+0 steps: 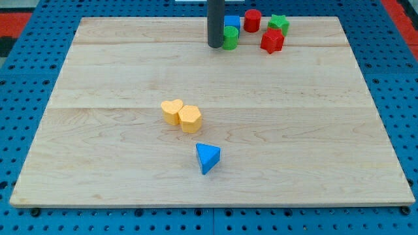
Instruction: Slide the yellow hexagon along with yellow heart to the center
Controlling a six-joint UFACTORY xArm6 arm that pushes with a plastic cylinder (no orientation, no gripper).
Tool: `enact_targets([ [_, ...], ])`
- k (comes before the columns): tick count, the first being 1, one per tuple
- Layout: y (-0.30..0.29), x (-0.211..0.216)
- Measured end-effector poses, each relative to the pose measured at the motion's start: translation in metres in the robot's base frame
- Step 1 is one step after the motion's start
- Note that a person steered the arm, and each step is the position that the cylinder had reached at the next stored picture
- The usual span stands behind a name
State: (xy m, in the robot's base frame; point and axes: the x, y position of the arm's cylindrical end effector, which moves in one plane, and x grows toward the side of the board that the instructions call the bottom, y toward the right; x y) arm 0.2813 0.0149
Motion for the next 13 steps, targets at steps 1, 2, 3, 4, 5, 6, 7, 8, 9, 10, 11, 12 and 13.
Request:
enact_targets([
  [1,0.006,0.061],
  [2,0.003,0.127],
  [3,-0.031,0.172],
  [4,-0.036,0.192],
  [5,-0.043,0.206],
  [6,-0.043,0.232],
  [7,-0.052,0.251],
  [8,-0.079,0.259],
  [9,-0.121,0.263],
  [10,-0.153,0.263],
  [11,-0.158,0.251],
  [12,-0.139,0.234],
  [13,-0.118,0.218],
])
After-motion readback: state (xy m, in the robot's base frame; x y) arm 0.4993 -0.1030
